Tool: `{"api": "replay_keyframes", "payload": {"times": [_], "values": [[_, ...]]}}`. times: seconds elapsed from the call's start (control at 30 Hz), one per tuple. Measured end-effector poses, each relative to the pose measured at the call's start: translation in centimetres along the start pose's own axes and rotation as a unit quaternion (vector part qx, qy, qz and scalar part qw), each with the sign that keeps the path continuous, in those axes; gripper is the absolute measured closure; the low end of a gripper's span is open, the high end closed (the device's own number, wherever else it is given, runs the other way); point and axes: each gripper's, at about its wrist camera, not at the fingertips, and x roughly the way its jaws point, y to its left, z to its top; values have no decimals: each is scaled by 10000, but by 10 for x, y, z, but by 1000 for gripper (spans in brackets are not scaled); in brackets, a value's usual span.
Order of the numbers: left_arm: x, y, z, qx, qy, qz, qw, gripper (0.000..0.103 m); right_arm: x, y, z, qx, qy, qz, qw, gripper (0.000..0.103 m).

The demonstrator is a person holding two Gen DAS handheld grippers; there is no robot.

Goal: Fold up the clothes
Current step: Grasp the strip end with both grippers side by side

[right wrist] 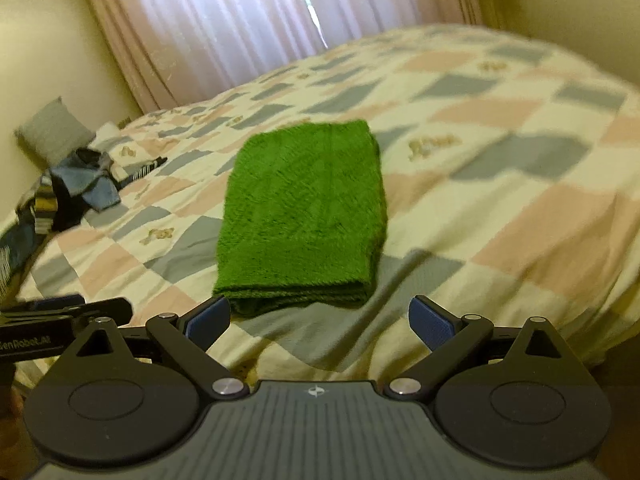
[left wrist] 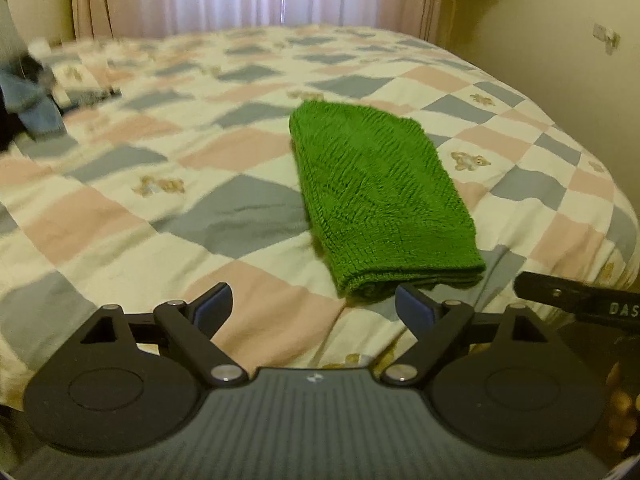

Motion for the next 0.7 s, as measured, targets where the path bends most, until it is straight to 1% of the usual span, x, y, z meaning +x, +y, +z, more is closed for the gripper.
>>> {"api": "replay_keyframes", "payload": {"times": [0.07,0.17,0.23,0.27,0.37,0.47,0.5,0.57,0.63,0.7], "values": [[21,11,11,-253,210,-230,9992,17,11,-20,3,339,53,179,9992,5],[52,24,34,-668,366,-672,9948,16,30,-49,16,859,93,459,9952,5],[74,29,50,-889,379,-962,9907,11,46,-67,28,1237,86,737,9895,5],[86,31,58,-969,377,-1049,9890,7,55,-74,36,1378,97,868,9866,5],[123,38,81,-1082,416,-1151,9866,7,88,-90,61,1681,157,1183,9785,5],[161,45,102,-1150,474,-1171,9853,7,127,-97,88,1688,325,1247,9772,5],[174,49,108,-1196,524,-1264,9833,7,140,-97,96,1630,403,1215,9783,5],[197,55,115,-1288,614,-1490,9785,7,167,-99,111,1534,568,1206,9791,4],[219,61,121,-1374,710,-1706,9731,7,192,-103,119,1503,745,1358,9764,3],[232,68,125,-1555,795,-2024,9636,10,209,-103,125,1395,915,1467,9750,2]]}}
